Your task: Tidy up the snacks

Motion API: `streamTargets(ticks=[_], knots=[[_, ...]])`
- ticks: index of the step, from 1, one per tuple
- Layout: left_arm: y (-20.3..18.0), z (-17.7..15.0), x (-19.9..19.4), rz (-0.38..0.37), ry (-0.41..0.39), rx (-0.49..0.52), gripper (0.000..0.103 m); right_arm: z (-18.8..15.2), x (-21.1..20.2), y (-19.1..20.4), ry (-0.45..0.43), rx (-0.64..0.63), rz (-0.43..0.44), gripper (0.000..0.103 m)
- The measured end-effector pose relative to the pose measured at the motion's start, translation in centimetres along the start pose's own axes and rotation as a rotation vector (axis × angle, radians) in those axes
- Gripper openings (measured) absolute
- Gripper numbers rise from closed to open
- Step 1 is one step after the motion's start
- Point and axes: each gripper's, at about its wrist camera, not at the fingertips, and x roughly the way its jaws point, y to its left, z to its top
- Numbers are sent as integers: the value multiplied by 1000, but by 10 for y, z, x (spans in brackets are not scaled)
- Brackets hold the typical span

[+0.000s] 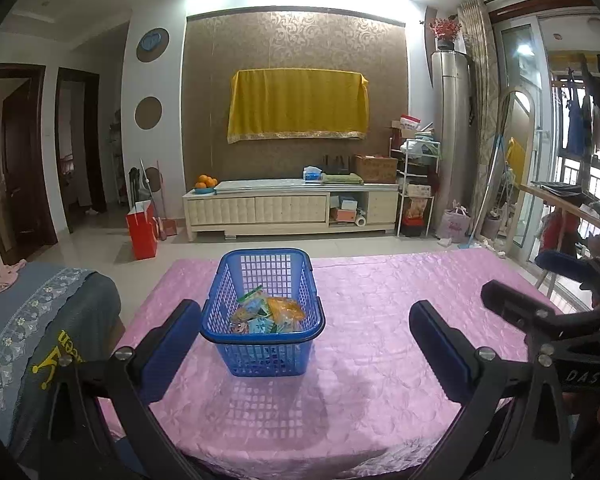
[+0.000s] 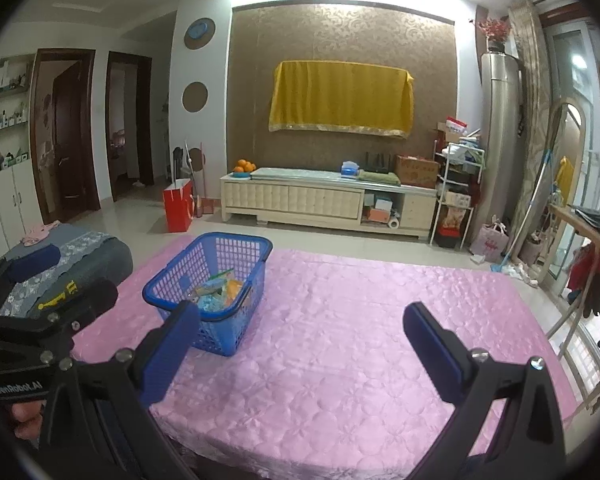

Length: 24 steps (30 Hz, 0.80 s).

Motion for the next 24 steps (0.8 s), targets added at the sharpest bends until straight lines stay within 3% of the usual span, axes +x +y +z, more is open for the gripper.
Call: streamTargets(ticks=[24], knots=[[-3,-4,-4,1,13,-13,103,-1,-11,2,2,14,24,103]])
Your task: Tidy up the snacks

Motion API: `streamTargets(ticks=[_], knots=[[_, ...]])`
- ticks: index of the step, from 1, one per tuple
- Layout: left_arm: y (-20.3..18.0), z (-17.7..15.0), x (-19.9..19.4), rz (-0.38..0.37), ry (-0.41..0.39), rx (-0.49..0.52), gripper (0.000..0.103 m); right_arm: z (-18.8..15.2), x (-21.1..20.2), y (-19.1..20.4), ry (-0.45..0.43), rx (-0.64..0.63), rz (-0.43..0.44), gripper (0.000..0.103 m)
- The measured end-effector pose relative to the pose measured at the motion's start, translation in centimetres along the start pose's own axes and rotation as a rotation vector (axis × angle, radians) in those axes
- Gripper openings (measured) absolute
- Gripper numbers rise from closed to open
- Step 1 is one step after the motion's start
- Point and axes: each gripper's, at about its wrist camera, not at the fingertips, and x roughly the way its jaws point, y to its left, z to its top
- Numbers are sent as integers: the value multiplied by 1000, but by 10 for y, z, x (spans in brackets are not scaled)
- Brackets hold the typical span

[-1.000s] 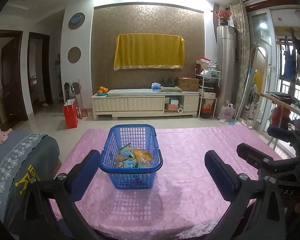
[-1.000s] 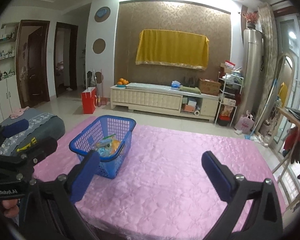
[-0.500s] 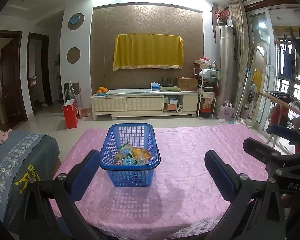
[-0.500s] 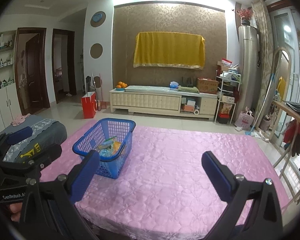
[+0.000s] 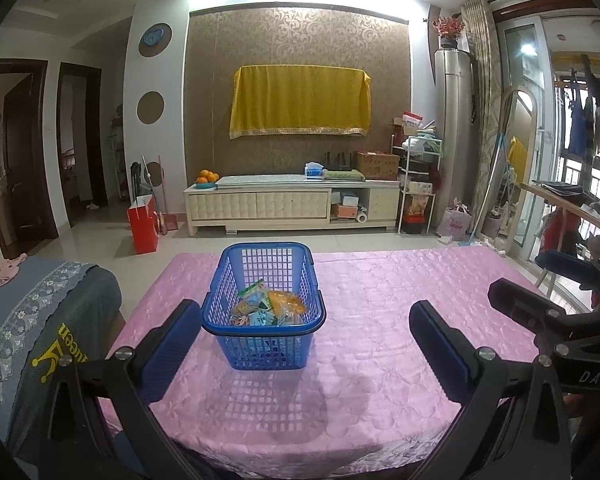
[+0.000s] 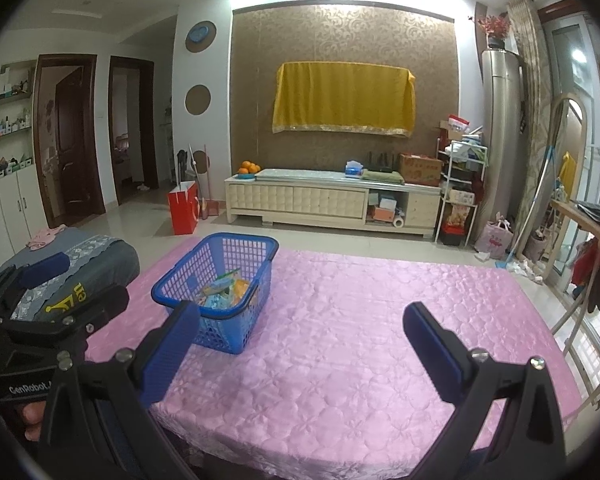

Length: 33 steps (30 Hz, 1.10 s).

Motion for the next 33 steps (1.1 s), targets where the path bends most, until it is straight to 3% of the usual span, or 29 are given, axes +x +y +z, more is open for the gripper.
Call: streamTargets(ticks=[33], knots=[[-2,-6,2,1,9,-2,103,-3,-3,2,4,19,15,103]])
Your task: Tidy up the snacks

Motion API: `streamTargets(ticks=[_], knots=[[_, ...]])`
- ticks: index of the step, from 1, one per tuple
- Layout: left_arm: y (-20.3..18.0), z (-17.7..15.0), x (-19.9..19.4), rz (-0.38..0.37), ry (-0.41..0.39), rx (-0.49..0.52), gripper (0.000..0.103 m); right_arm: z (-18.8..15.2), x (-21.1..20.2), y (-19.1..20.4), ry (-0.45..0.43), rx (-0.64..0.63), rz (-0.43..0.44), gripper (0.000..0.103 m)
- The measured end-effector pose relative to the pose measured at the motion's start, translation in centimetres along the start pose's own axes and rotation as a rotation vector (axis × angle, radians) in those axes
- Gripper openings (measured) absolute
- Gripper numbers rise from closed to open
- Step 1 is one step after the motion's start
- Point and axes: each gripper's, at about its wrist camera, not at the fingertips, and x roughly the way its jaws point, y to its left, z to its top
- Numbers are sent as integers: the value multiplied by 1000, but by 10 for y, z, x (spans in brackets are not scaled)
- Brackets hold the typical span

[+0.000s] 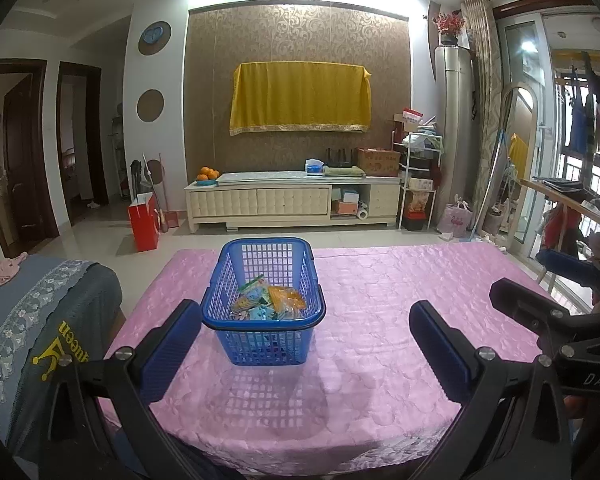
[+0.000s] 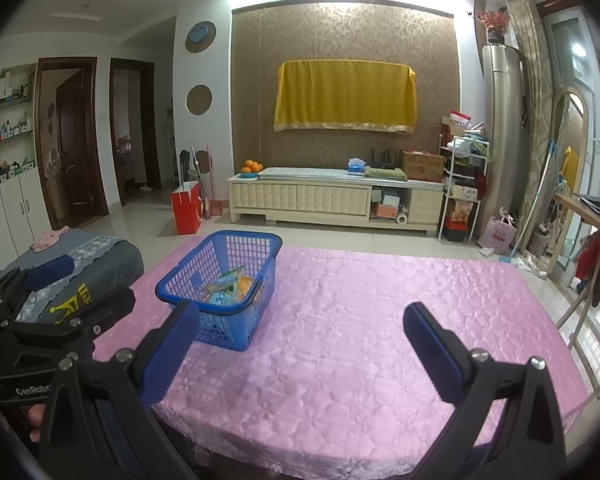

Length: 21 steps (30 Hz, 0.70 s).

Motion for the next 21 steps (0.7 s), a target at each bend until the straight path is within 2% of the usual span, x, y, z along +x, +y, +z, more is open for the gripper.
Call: streamTargets(ticks=[21], knots=[[-1,-2,3,-1,13,6,103,-4,2,-5,9,7,1,103]])
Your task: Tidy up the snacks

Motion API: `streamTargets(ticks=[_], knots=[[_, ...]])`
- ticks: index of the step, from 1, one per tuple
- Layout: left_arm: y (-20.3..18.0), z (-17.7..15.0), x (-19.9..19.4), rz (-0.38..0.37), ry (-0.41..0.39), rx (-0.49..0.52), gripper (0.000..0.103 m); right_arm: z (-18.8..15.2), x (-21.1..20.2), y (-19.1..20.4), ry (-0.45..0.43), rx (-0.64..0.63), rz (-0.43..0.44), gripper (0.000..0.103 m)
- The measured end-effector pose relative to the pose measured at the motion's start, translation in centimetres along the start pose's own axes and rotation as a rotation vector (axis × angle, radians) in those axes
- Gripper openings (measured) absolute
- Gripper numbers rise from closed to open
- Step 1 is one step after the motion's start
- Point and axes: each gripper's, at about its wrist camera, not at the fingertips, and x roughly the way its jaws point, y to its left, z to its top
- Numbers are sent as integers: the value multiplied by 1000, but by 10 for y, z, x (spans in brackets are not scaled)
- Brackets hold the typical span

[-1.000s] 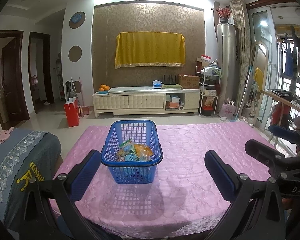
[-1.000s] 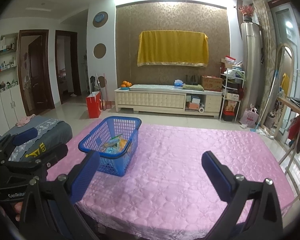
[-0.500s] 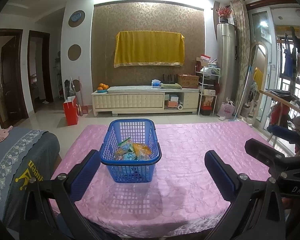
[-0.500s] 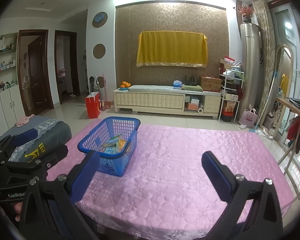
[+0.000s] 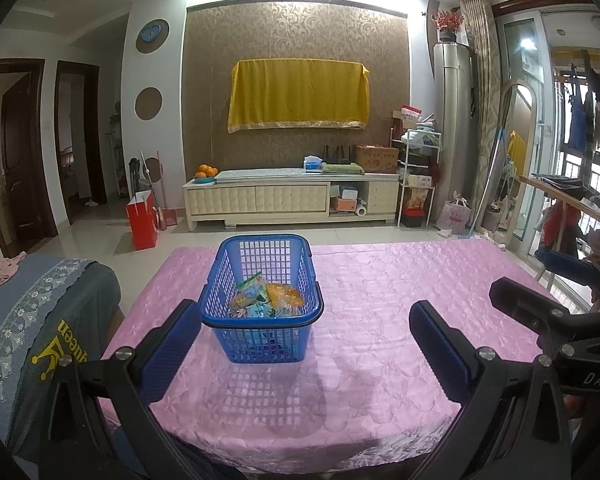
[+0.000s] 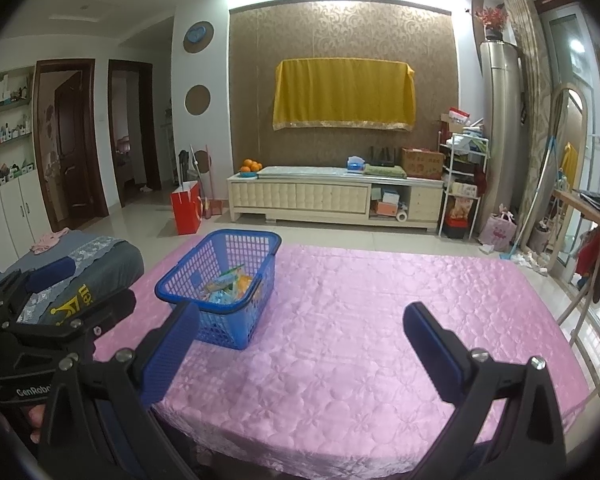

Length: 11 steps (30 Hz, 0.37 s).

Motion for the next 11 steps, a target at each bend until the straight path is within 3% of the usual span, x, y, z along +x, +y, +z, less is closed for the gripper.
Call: streamTargets(ticks=[11], knots=[[-1,-2,2,1,0,5,103,-2,1,0,3,7,3,103]])
